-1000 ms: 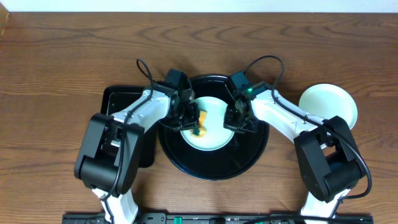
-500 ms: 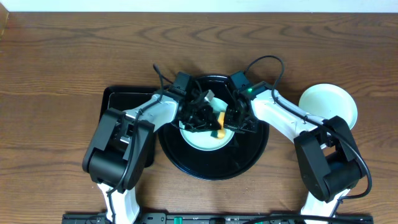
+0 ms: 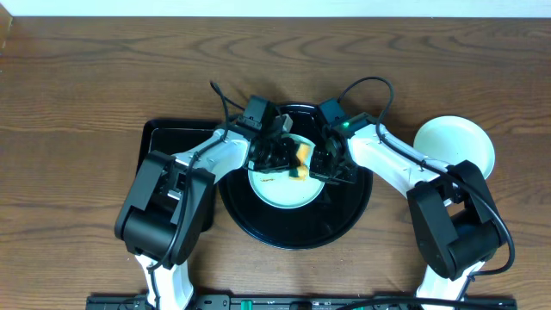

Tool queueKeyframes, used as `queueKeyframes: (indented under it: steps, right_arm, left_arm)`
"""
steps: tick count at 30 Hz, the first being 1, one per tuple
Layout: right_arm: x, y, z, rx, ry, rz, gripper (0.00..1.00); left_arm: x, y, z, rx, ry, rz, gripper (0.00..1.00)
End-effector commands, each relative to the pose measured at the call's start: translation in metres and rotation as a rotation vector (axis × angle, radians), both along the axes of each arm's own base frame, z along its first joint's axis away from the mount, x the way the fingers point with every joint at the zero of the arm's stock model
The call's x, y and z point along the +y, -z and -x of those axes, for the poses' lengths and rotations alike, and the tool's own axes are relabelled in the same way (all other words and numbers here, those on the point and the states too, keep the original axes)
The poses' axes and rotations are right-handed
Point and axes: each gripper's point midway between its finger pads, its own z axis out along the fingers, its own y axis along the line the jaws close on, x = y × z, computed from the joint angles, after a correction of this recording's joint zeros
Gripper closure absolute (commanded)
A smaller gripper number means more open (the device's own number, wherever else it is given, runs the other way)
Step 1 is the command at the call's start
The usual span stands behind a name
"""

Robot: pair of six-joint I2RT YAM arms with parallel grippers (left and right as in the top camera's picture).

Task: Clean dirty plates on tray and stack at the side
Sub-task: 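Scrub the blue plate with the sponge while the right gripper holds rim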

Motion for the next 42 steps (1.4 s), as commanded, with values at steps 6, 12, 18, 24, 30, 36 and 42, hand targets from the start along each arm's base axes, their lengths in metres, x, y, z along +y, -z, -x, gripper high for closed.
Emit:
queueKeyframes:
  steps: [6,12,18,24,30,36,42]
  right_arm:
    - [-0.027,0.016,0.011,0.048,0.007,0.107,0.99]
    - [-0.027,0.016,0.010,0.046,0.010,0.106,0.99]
    - [-0.026,0.016,0.008,0.039,0.010,0.102,0.99]
    - [-0.026,0.016,0.008,0.039,0.010,0.102,0.99]
    - [-0.025,0.016,0.007,0.035,0.010,0.100,0.99]
    - [-0.024,0.017,0.006,0.029,0.007,0.097,0.99]
    - [-0.022,0.017,0.002,0.015,0.007,0.089,0.99]
  left_arm:
    - [0.105,0.045,-0.015,0.021,-0.198,-0.457,0.93]
    - [0.132,0.048,0.019,0.183,-0.202,-0.524,0.93]
    - [0.080,0.028,0.026,0.191,-0.016,-0.220,0.93]
    - [0.040,-0.008,0.009,0.154,0.036,0.025,0.93]
    - [0.019,-0.043,-0.007,0.108,0.056,0.147,0.93]
    - [0.006,-0.067,-0.003,0.115,0.087,0.262,0.93]
    - [-0.007,-0.068,0.020,0.193,0.124,0.277,0.93]
